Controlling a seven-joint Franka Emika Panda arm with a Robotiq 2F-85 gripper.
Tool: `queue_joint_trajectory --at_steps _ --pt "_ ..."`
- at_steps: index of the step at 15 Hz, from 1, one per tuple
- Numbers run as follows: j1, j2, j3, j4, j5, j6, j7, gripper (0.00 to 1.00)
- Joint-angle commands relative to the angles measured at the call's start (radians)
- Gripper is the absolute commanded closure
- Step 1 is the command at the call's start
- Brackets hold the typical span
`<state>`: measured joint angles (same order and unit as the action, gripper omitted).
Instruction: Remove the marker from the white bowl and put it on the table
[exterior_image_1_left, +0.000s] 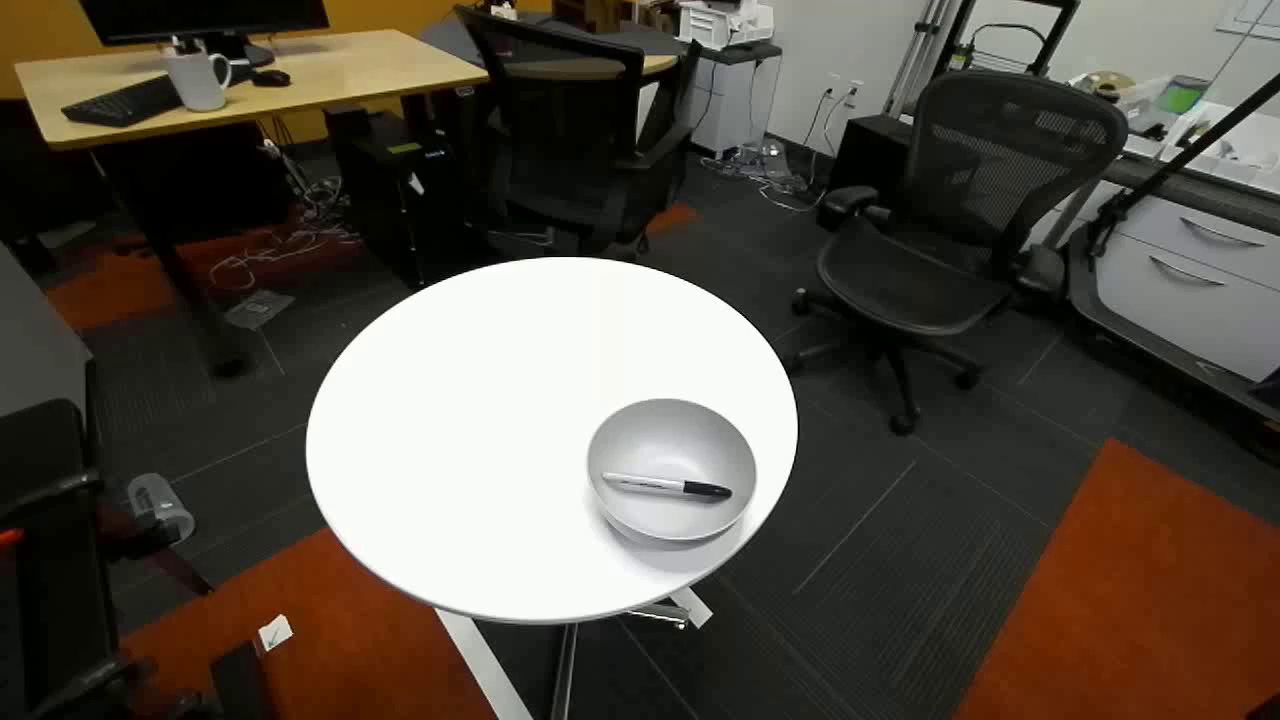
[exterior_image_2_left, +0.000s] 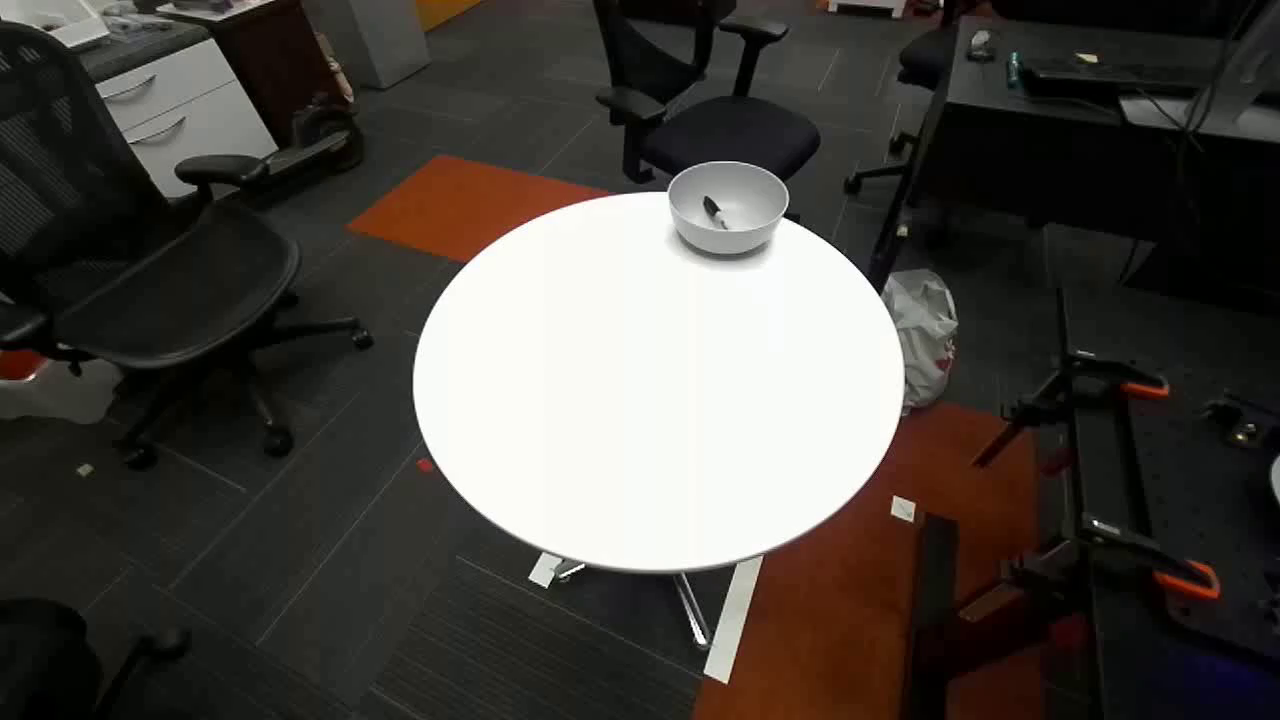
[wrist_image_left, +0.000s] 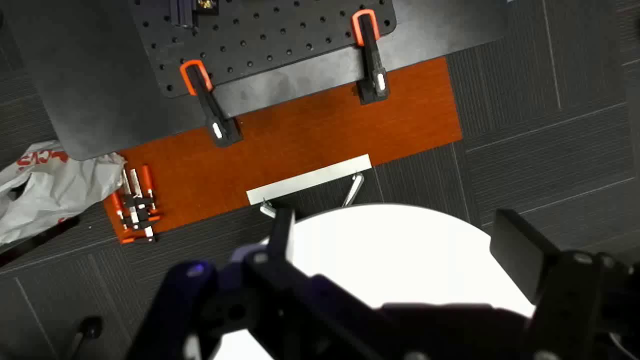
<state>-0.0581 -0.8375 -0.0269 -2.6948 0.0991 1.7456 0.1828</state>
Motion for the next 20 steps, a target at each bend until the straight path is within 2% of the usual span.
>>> queue_joint_trajectory --at_steps 1,7,10,12,16,20 --pt "-0.012 0.001 0.01 0.002 0.007 -0.003 -0.008 0.0" --pt "-0.012 0.001 0.01 0.002 0.007 -0.002 -0.008 0.0" --pt "-0.04 0.056 0.01 0.032 -0.002 0.053 0.024 0.0" --pt "-0.074 0.115 -0.012 0.062 -0.008 0.105 0.031 0.0" --pt "-0.149 0.28 -0.004 0.131 -0.035 0.249 0.126 0.0" --pt "-0.177 0.489 0.003 0.228 -0.056 0.408 0.219 0.0"
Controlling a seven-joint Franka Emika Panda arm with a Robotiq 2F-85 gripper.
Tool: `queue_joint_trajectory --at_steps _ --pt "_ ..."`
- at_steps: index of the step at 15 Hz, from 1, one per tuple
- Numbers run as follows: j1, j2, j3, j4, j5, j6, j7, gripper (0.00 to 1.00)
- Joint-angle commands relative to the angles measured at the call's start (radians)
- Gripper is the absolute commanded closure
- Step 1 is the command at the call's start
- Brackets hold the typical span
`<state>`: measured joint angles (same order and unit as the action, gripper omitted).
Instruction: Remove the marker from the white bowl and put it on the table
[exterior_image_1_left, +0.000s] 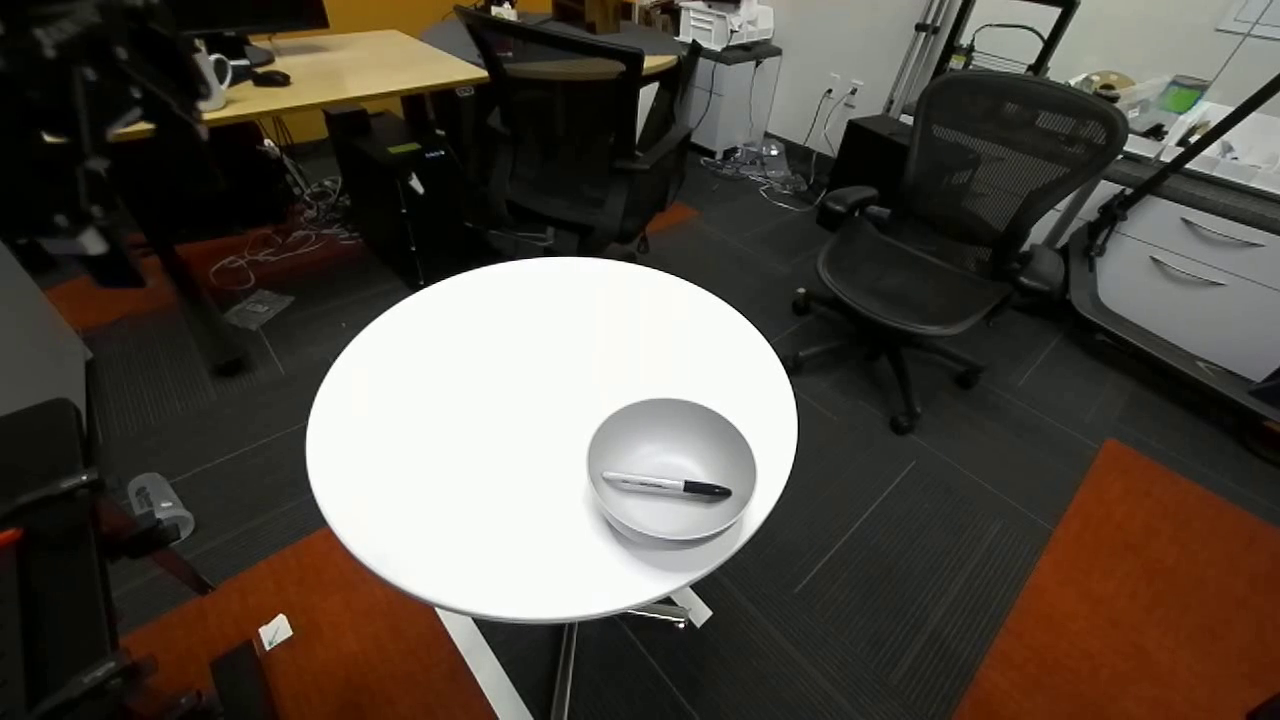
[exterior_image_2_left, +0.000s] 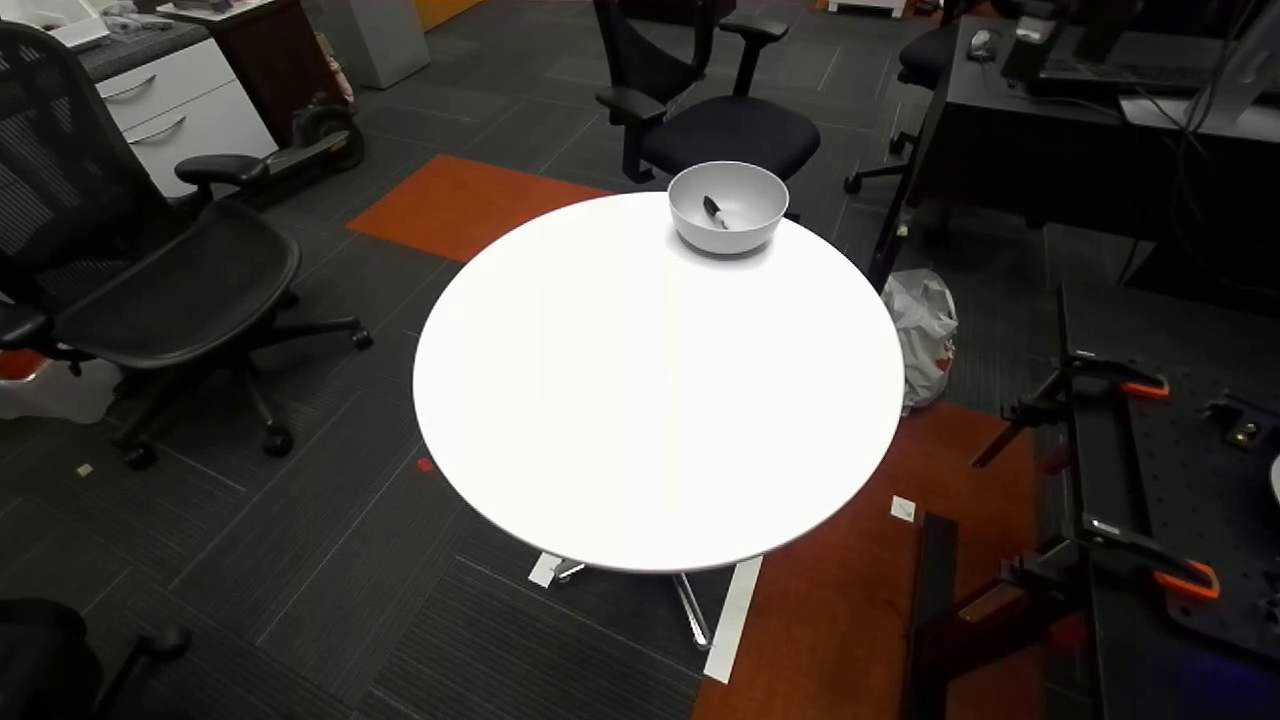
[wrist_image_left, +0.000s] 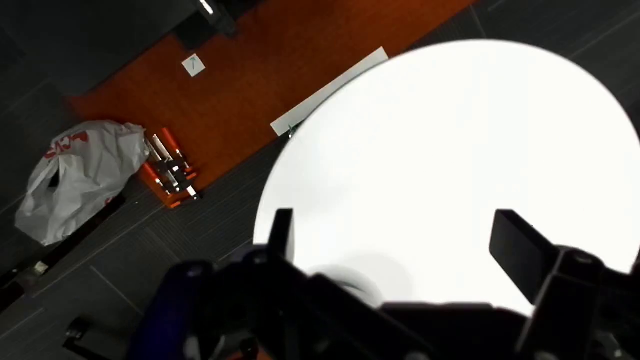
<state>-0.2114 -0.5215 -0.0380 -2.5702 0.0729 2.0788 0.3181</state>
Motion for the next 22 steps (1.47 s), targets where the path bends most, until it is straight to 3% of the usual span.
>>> queue_joint_trajectory --at_steps 1,6,11,22 --pt "-0.029 0.219 0.013 0.126 -0.041 0.112 0.116 0.0" --pt "-0.029 0.458 -0.015 0.258 -0.105 0.293 0.261 0.0" --pt "0.008 0.643 -0.066 0.372 -0.169 0.364 0.337 0.0" --pt "0.127 0.946 -0.207 0.537 -0.173 0.554 0.349 0.0"
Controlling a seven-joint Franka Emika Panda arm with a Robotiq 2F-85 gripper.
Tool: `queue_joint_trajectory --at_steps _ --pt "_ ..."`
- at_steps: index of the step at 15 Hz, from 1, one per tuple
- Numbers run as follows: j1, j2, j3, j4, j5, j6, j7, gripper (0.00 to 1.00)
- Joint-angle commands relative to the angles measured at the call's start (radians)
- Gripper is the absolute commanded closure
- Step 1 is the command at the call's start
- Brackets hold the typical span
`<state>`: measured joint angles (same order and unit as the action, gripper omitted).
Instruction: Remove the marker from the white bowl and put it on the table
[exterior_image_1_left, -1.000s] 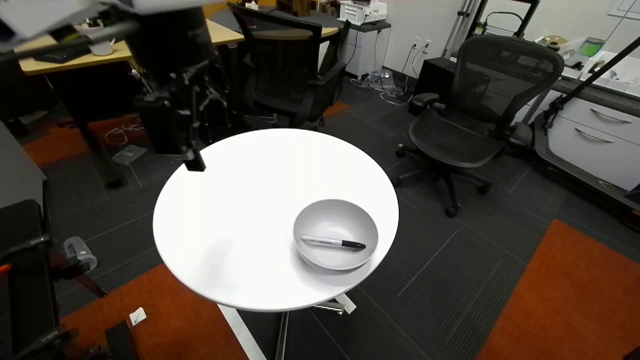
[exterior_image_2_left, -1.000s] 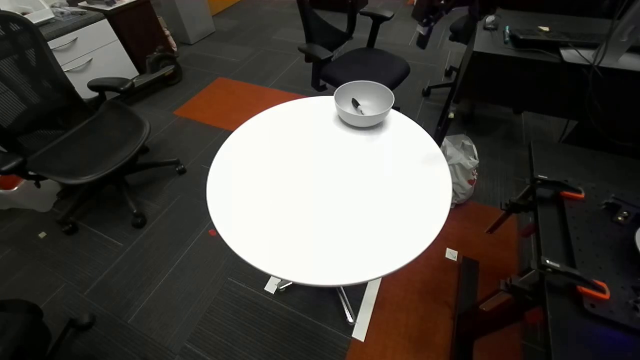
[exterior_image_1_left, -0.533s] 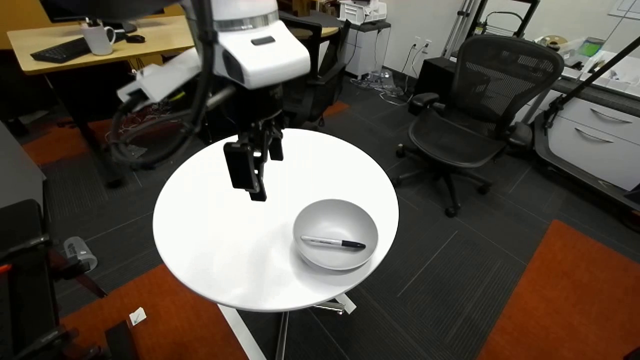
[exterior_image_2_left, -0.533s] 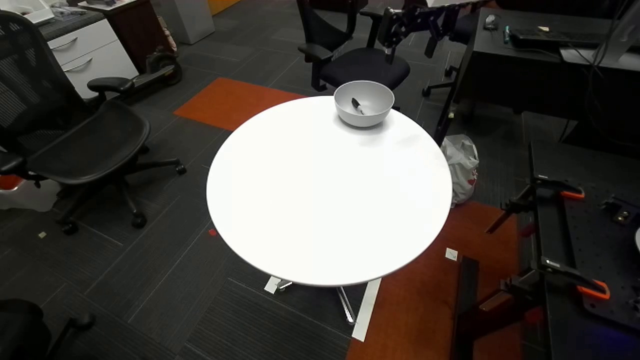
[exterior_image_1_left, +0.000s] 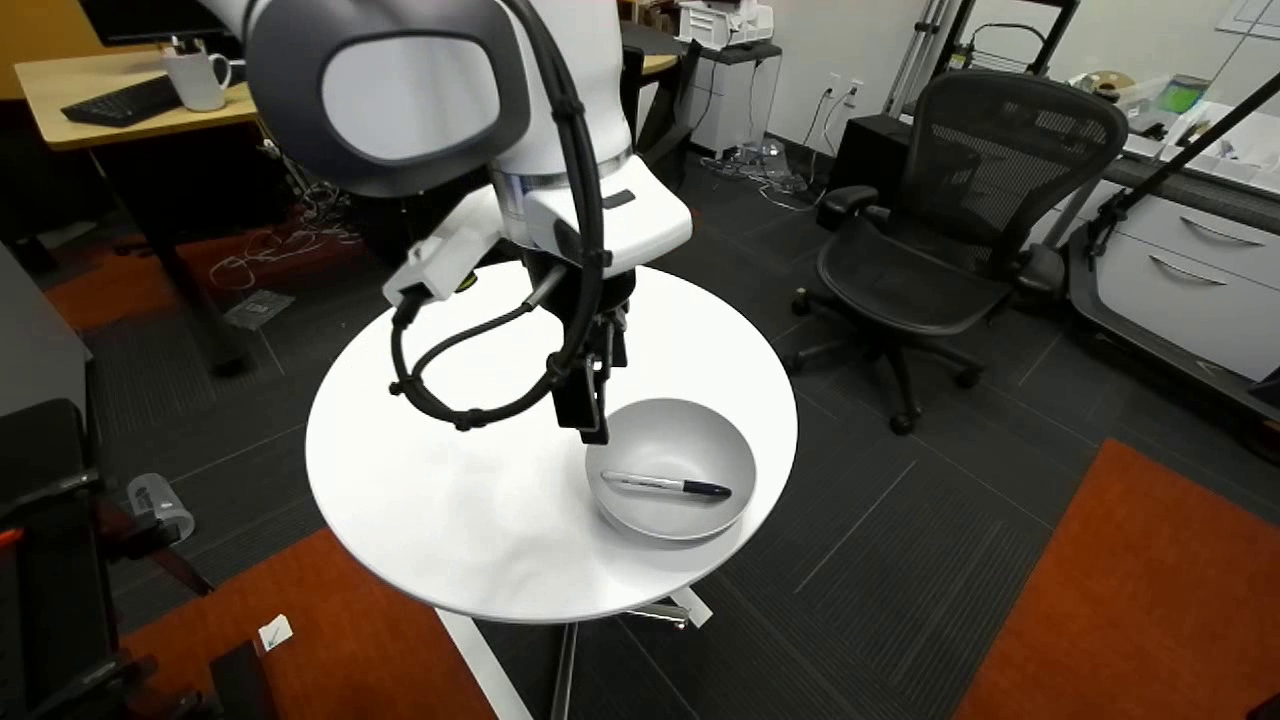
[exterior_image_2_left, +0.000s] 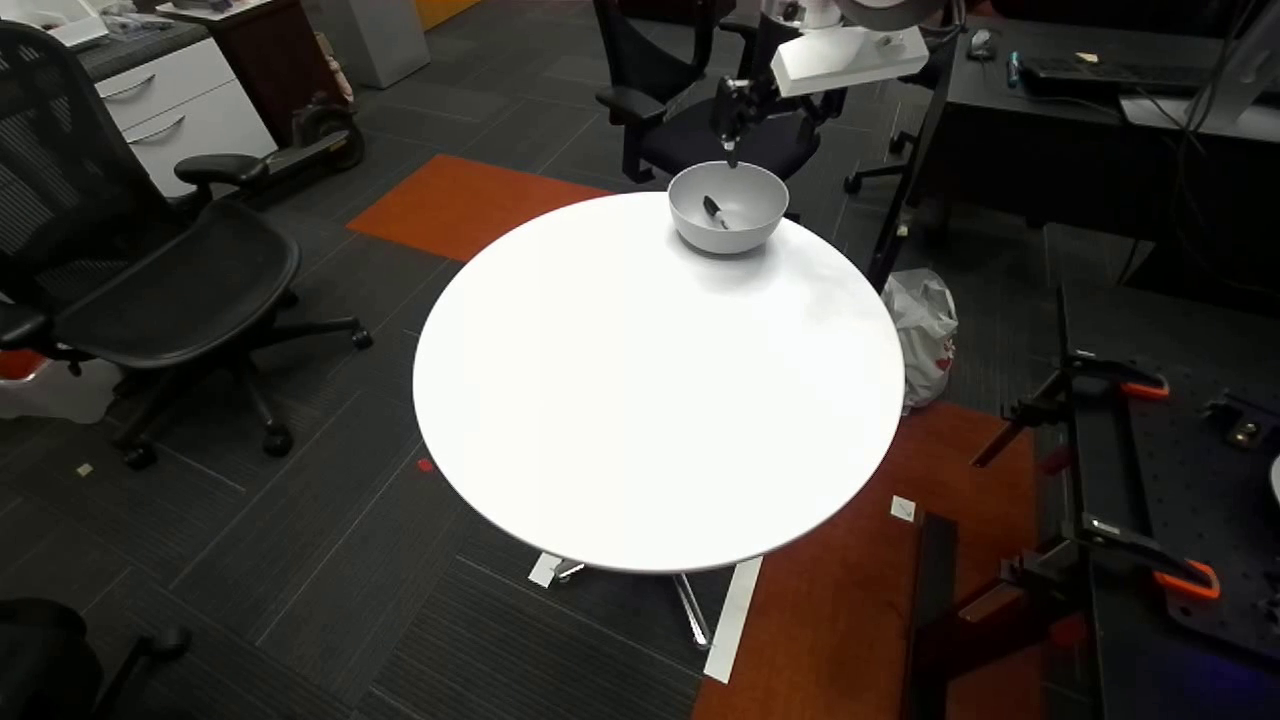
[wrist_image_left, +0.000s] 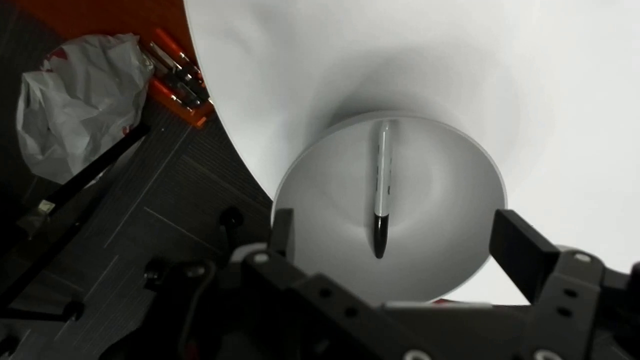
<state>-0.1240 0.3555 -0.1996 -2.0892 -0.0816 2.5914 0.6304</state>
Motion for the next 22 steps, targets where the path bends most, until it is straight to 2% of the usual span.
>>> queue_joint_trajectory --at_steps 1,11,22 --pt "0.048 0.093 -0.056 0.071 -0.012 0.052 0.033 0.0" --pt "0.055 0.263 -0.09 0.205 0.027 0.045 -0.002 0.0" --pt "0.023 0.386 -0.072 0.336 0.116 0.027 -0.031 0.0"
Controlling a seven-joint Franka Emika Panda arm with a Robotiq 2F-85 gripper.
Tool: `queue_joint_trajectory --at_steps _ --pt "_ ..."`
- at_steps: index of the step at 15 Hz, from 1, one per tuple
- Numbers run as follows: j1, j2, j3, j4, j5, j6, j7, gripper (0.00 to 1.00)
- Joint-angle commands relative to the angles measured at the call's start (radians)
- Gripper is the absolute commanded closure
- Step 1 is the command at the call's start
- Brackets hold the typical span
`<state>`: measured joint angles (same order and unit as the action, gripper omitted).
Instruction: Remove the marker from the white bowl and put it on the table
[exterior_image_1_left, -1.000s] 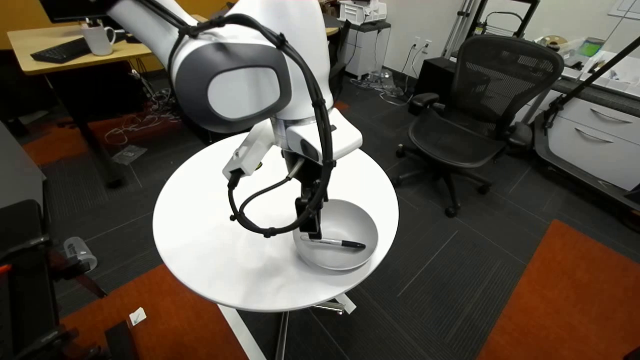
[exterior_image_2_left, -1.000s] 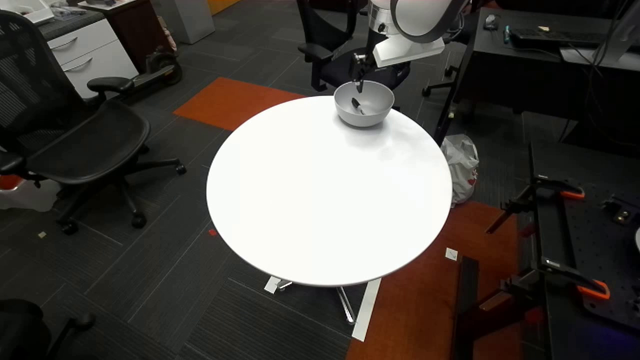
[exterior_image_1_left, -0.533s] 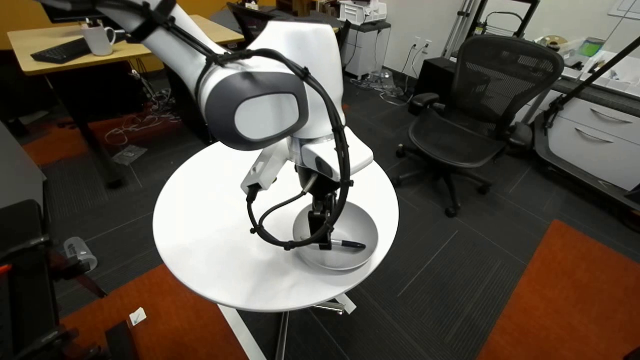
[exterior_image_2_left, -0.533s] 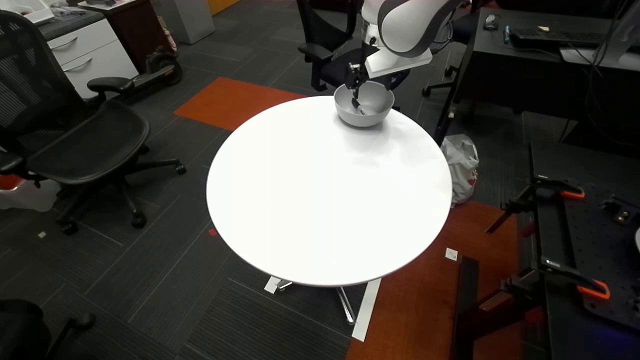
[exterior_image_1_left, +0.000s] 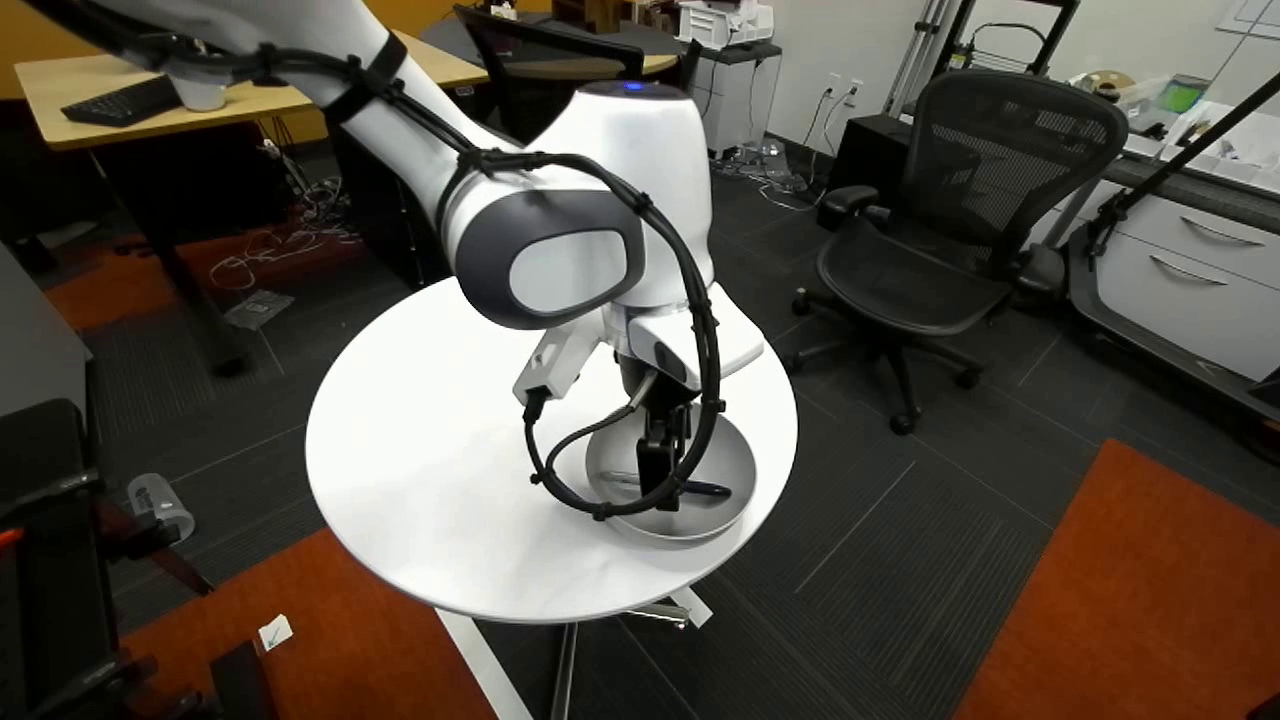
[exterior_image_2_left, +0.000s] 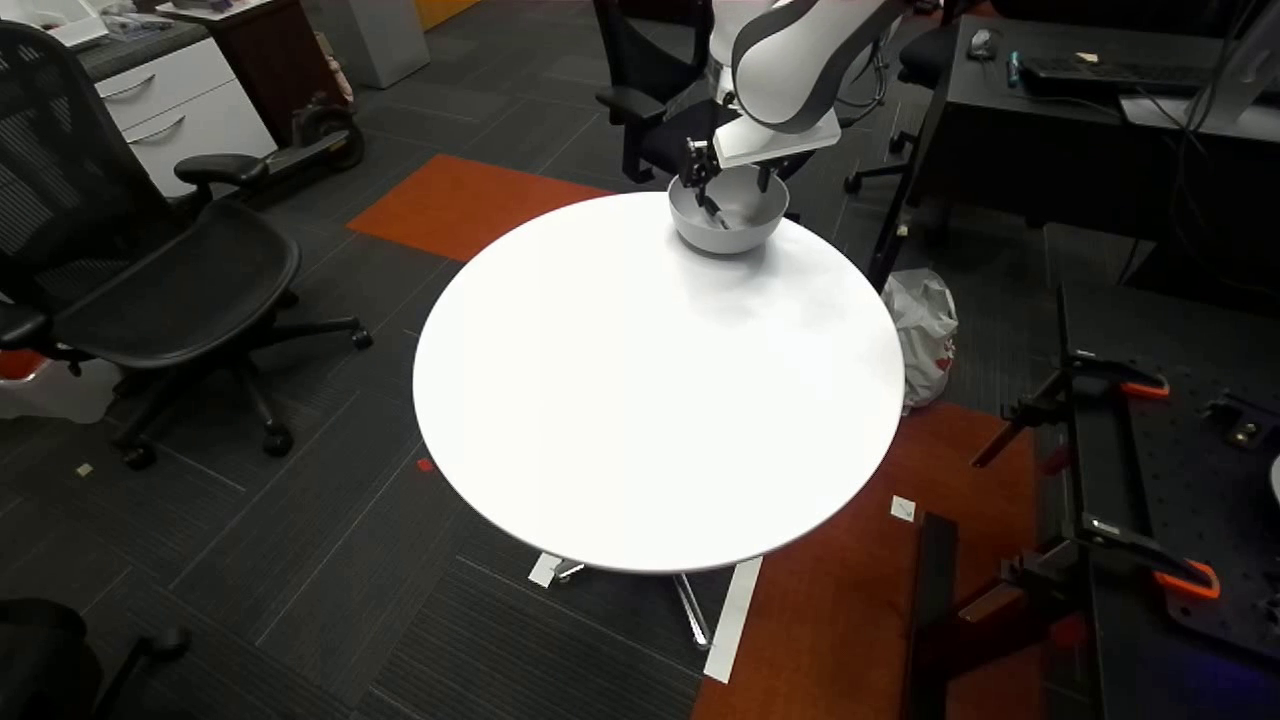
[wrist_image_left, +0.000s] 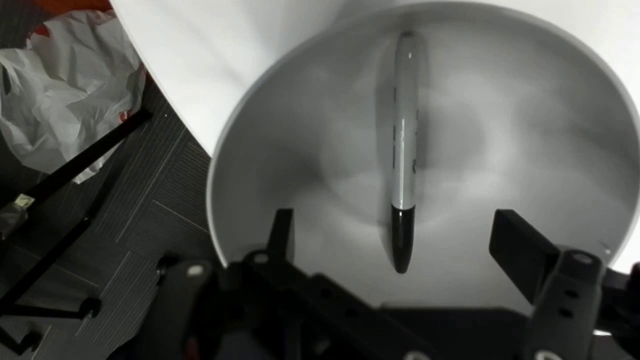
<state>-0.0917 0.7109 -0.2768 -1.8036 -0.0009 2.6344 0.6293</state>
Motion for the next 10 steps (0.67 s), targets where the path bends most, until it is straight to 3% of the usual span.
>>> queue_joint_trajectory --at_steps 1,10 --pt "-0.012 0.039 0.006 0.061 0.042 -0.018 -0.032 0.0" --pt "-0.041 0.11 0.022 0.124 0.096 -0.04 -0.062 0.0"
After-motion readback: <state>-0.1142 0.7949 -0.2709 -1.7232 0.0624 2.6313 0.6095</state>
